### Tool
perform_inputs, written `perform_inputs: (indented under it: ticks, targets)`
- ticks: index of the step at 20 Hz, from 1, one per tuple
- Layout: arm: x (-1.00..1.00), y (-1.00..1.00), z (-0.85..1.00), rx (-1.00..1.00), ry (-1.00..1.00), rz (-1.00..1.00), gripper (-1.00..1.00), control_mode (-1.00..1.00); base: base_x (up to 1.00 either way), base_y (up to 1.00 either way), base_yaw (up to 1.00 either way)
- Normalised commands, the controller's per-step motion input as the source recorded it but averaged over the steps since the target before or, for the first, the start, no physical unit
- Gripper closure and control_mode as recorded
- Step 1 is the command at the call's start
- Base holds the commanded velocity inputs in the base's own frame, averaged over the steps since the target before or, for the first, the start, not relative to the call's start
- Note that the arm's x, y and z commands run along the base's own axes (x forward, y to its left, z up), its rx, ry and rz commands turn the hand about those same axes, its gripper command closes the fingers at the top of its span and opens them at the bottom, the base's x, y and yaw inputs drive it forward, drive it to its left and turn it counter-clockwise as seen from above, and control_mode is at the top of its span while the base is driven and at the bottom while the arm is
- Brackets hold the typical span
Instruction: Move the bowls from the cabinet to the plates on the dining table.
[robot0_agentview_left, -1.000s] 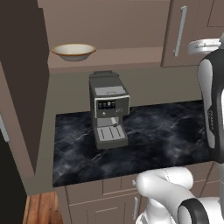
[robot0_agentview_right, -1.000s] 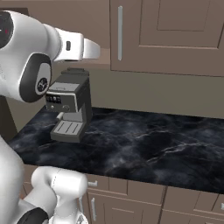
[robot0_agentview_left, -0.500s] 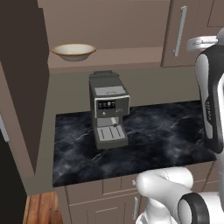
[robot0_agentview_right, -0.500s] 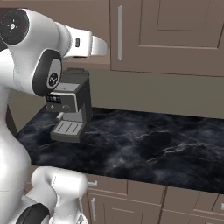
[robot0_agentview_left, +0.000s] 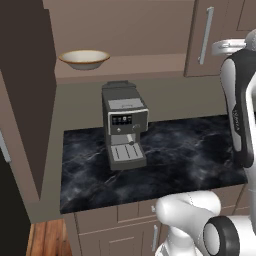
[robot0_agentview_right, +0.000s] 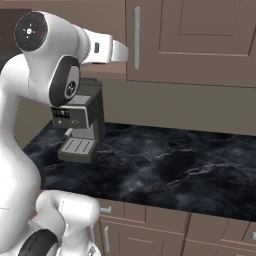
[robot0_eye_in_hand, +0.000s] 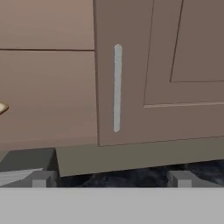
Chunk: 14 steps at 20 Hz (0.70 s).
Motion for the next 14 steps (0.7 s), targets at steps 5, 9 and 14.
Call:
perform_inputs:
  ticks: [5, 9, 14]
  targets:
    - [0.25, 0.0, 0.0, 0.0, -0.03, 0.0, -1.0, -1.0, 0.0, 0.0, 0.0]
    - [0.26, -0.04, 0.0, 0.0, -0.01, 0.01, -1.0, -1.0, 0.0, 0.0, 0.0]
    - [0.27, -0.04, 0.0, 0.0, -0.01, 0.01, -1.0, -1.0, 0.0, 0.0, 0.0]
